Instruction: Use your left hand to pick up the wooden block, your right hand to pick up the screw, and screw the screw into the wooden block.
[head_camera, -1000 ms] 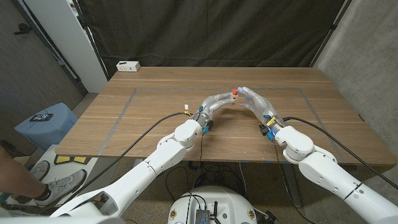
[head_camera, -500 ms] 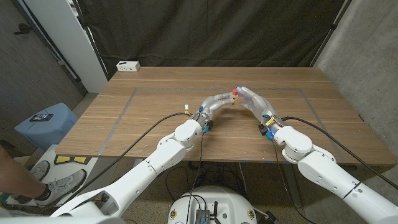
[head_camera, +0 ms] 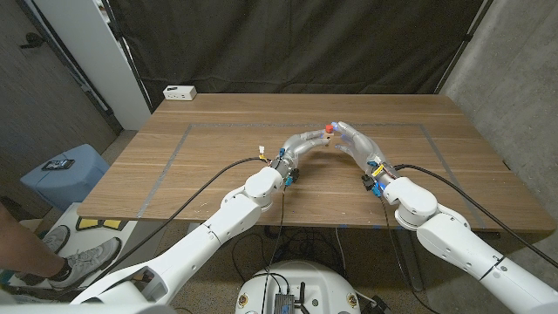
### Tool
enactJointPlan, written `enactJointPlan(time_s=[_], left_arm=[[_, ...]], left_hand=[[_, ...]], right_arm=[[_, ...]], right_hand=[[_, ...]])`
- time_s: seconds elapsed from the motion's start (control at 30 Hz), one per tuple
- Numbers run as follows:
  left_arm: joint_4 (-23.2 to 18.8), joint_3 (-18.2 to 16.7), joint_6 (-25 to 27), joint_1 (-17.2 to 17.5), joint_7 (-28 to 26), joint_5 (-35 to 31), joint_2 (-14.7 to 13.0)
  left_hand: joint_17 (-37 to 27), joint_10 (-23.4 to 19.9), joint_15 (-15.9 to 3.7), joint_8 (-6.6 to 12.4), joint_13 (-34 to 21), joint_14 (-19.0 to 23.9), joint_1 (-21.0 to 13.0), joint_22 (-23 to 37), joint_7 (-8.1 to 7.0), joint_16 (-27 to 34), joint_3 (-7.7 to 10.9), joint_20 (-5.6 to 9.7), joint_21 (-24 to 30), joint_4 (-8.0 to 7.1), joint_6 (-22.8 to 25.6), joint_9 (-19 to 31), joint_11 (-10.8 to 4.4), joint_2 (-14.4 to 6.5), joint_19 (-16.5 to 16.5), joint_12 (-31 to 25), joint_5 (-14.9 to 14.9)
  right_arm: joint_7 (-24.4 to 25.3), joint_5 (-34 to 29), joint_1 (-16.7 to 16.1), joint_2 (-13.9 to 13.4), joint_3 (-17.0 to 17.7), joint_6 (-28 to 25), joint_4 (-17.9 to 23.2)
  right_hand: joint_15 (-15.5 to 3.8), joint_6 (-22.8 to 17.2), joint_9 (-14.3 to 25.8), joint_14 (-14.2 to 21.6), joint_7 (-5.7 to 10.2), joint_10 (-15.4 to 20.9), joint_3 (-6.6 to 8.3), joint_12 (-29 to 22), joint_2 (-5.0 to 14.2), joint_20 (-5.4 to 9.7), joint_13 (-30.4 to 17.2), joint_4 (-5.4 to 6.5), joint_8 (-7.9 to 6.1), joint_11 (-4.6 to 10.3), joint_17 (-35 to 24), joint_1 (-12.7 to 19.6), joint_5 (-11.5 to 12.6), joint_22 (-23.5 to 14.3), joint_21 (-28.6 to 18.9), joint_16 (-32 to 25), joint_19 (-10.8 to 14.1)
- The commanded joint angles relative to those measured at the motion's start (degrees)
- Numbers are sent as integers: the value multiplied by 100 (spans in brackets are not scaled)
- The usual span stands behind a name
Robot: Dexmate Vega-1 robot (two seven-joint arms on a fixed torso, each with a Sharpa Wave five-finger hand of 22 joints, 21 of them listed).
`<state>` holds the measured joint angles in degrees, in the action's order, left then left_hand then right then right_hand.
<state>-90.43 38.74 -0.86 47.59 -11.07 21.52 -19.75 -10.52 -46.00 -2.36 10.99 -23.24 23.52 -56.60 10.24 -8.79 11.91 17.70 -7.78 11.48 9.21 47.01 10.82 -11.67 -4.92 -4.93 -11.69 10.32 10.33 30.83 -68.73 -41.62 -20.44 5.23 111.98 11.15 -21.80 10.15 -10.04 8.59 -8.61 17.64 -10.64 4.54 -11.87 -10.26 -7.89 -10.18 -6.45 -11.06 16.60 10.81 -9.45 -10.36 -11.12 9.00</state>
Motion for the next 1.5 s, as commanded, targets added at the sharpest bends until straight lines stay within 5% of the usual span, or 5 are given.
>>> enactJointPlan(time_s=[0.03,1.5], left_arm=[[36,12,7,-29,9,-6,20],[155,22,-111,-63,0,-29,108]], left_hand=[[-12,-62,-347,35,-15,41,0,22,26,44,-3,-32,22,-35,78,13,4,-22,-19,-53,46],[-12,-55,-340,33,-13,37,-7,22,29,40,-4,-39,22,-37,71,13,2,-33,-18,-50,48]], right_arm=[[24,15,-41,6,-6,14,37],[125,-151,-294,-170,96,33,320]], right_hand=[[-8,-54,6,-183,10,-26,-10,-31,-5,-25,-22,-9,-34,-10,-13,-42,-15,-19,-13,-25,-37],[-37,-275,9,-152,-31,25,7,-48,39,-18,-19,-12,-96,0,-8,-39,-16,-18,-31,-38,-5]])
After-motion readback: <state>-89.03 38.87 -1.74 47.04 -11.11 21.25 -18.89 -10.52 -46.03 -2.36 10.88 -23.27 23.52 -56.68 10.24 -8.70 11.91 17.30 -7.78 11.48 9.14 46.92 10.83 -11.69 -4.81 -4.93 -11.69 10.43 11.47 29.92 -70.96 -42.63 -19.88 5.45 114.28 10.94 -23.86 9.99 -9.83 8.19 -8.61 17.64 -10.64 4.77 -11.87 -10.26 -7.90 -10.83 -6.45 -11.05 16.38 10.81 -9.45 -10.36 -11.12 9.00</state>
